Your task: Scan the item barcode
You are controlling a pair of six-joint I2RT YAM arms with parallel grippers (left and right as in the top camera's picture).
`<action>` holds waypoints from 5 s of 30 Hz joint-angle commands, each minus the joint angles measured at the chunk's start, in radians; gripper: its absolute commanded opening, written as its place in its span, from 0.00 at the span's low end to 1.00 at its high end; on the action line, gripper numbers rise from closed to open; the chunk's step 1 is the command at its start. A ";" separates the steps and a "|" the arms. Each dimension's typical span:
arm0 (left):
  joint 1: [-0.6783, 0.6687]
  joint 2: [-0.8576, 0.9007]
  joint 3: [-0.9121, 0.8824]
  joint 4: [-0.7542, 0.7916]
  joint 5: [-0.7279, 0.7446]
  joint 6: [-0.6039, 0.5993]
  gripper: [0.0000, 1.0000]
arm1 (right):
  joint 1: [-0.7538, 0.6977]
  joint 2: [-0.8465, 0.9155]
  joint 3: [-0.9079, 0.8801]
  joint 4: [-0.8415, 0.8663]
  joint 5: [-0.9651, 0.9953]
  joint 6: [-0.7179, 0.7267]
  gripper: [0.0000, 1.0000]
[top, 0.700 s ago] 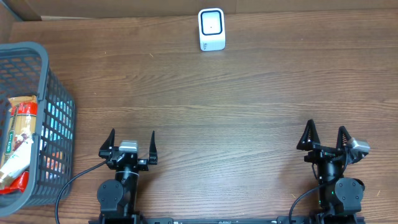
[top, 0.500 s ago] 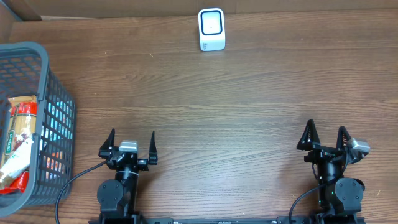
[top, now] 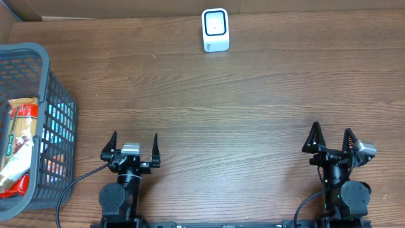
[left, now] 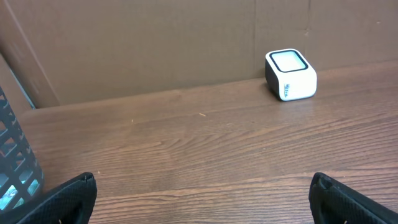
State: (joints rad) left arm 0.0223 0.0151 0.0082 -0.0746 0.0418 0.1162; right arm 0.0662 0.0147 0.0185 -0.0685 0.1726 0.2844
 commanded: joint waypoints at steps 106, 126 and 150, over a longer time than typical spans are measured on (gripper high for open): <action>0.009 1.247 1.710 -1.041 0.352 -0.070 0.99 | 0.001 -0.012 -0.011 0.006 0.010 0.002 1.00; 0.263 1.275 1.880 -1.015 -0.338 -0.494 1.00 | 0.001 -0.012 -0.011 0.006 0.010 0.002 1.00; 0.835 1.641 1.877 -1.125 -0.186 -0.178 0.91 | 0.001 -0.012 -0.011 0.006 0.010 0.002 1.00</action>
State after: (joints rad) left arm 0.8310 1.6119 1.8717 -1.1980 -0.2058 -0.2432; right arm 0.0662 0.0147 0.0185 -0.0681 0.1726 0.2848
